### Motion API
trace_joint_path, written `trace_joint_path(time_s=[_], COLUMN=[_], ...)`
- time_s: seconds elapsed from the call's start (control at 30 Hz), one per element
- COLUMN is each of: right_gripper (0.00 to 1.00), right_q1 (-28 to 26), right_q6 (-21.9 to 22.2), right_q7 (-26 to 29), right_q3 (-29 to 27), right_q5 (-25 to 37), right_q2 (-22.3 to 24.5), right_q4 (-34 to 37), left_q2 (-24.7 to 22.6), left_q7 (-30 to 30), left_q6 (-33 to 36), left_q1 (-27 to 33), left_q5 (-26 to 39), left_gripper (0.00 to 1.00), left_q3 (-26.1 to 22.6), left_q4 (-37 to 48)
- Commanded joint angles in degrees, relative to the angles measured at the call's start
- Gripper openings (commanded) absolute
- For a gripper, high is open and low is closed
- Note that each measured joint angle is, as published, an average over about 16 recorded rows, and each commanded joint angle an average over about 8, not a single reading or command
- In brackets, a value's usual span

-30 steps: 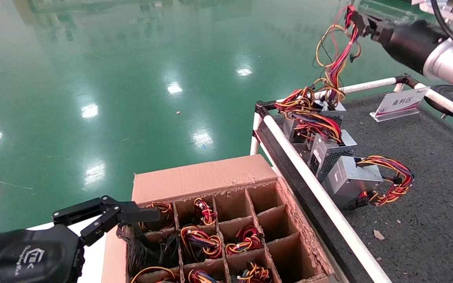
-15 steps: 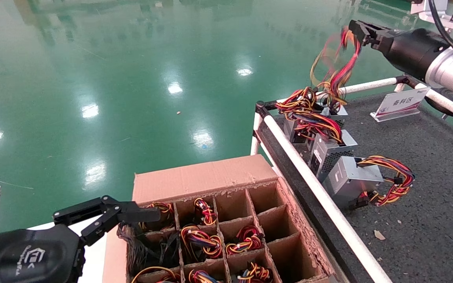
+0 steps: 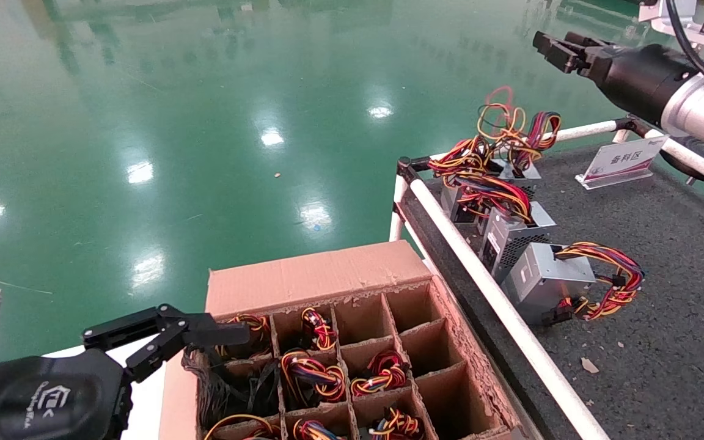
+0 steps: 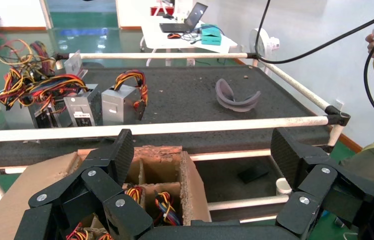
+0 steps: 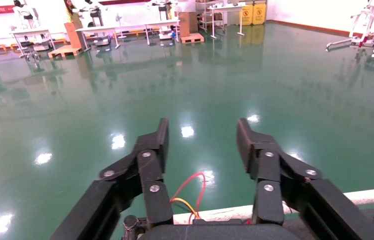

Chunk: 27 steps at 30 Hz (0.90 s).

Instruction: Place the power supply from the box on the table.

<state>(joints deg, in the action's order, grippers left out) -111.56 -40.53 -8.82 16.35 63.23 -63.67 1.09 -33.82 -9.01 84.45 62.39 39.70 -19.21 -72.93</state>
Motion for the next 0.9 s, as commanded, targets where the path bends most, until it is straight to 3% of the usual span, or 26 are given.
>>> trace_joint_path(time_s=[0.03,0.33,0.9], right_gripper=[1.0,1.0,1.0], right_q1=[0.0,2.1,16.0], right_q6=[0.0,-1.8,-14.4], right_q7=[0.0,0.8,6.2], right_q3=[0.0,0.0,-0.1], right_q5=[0.0,-0.9,-6.9], right_q2=[0.0,1.2,9.1], right_q4=[0.0,-3.1,-23.9], left_q2=[0.0,0.0,0.0], left_q7=[0.0,0.0,0.0], left_q6=[0.0,0.0,0.0], left_q1=[0.0,0.0,0.0], left_q5=[0.0,0.0,0.0], left_gripper=[1.0,1.0,1.0], left_q3=[0.0,0.0,0.0], left_q4=[0.0,0.0,0.0])
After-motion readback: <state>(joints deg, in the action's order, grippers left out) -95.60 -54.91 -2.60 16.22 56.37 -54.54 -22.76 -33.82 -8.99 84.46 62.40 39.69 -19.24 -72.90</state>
